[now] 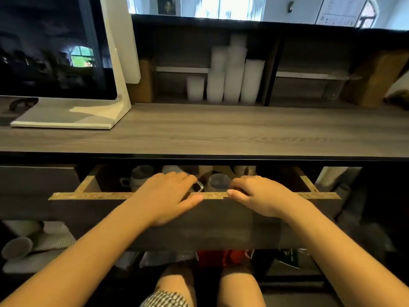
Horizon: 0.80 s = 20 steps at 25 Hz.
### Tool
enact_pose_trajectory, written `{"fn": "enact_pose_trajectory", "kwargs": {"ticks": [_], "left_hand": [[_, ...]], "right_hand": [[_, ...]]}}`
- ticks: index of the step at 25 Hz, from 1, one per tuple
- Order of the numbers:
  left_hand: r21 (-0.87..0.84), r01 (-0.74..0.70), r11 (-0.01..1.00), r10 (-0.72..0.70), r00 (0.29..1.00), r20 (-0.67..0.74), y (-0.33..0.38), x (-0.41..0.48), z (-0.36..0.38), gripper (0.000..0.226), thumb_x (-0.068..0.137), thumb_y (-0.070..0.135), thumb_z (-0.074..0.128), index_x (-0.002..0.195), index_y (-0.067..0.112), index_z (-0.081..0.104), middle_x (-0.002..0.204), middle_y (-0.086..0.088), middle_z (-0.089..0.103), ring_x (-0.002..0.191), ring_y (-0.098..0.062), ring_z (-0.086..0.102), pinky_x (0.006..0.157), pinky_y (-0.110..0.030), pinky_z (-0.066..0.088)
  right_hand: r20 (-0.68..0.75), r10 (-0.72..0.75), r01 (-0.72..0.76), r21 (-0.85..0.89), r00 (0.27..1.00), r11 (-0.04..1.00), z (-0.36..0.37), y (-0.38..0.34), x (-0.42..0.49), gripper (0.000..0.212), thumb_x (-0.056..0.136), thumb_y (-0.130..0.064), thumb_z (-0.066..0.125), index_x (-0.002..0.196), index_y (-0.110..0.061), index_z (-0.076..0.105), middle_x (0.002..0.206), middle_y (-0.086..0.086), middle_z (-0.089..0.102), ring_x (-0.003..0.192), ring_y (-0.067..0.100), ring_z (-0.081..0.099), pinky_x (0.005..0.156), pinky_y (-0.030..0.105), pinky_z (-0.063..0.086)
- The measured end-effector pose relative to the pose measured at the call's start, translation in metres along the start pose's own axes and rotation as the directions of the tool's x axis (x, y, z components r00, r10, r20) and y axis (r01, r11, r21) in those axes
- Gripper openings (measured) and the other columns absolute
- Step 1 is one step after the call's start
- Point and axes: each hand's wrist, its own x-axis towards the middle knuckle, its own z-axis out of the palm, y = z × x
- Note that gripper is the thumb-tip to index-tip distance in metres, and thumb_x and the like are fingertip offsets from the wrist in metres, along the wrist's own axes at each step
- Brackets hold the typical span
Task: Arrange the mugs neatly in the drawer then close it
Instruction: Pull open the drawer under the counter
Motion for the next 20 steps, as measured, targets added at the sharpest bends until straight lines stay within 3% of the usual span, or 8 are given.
{"fn": "enact_pose_trajectory", "kwargs": {"ticks": [3,6,12,16,20], "left_hand": [[-0.011,0.062,0.998,-0.061,0.998,0.017,0.005,0.000,0.019,0.058,0.090,0.061,0.019,0.129,0.024,0.041,0.124,0.000,0.056,0.110,-0.018,0.053,0.088,-0.033,0.044],[0.024,0.115,0.993,-0.114,0.993,-0.024,0.013,-0.003,0.033,0.057,0.091,0.059,0.018,0.127,0.023,0.042,0.120,0.000,0.057,0.107,-0.018,0.054,0.087,-0.033,0.043],[0.019,0.158,0.987,-0.156,0.983,-0.100,0.017,-0.005,0.037,0.044,0.097,0.047,0.021,0.120,0.021,0.048,0.113,-0.002,0.061,0.103,-0.021,0.057,0.084,-0.035,0.044],[0.018,0.144,0.989,-0.142,0.986,-0.092,0.023,-0.017,0.038,0.043,0.098,0.044,0.018,0.120,0.021,0.048,0.112,-0.002,0.059,0.103,-0.022,0.056,0.085,-0.035,0.046],[0.000,0.138,0.990,-0.137,0.986,-0.093,0.034,-0.037,0.036,0.061,0.089,0.051,0.003,0.119,0.023,0.047,0.110,0.000,0.057,0.102,-0.021,0.055,0.083,-0.035,0.047]], "right_hand": [[-0.110,0.004,-0.014,-0.090,0.994,0.996,0.019,-0.001,-0.005,0.048,0.096,-0.053,0.023,0.121,-0.025,0.052,0.114,0.001,0.065,0.101,0.020,0.061,0.084,0.039,0.049],[-0.197,-0.008,-0.017,-0.123,0.980,0.992,0.029,-0.002,-0.009,0.047,0.096,-0.050,0.020,0.121,-0.025,0.052,0.113,0.000,0.066,0.102,0.020,0.061,0.082,0.036,0.047],[-0.191,0.009,-0.036,-0.137,0.981,0.990,0.030,-0.006,-0.014,0.047,0.097,-0.049,0.019,0.122,-0.025,0.051,0.116,0.002,0.065,0.106,0.022,0.059,0.085,0.038,0.041],[-0.178,0.012,-0.032,-0.110,0.984,0.993,0.031,-0.014,-0.030,0.047,0.097,-0.049,0.020,0.125,-0.026,0.050,0.118,0.000,0.064,0.107,0.019,0.058,0.086,0.034,0.039],[-0.121,0.022,-0.032,-0.075,0.992,0.997,0.030,-0.024,-0.051,0.047,0.096,-0.050,0.021,0.125,-0.026,0.049,0.119,0.000,0.062,0.107,0.019,0.057,0.088,0.034,0.040]]}}
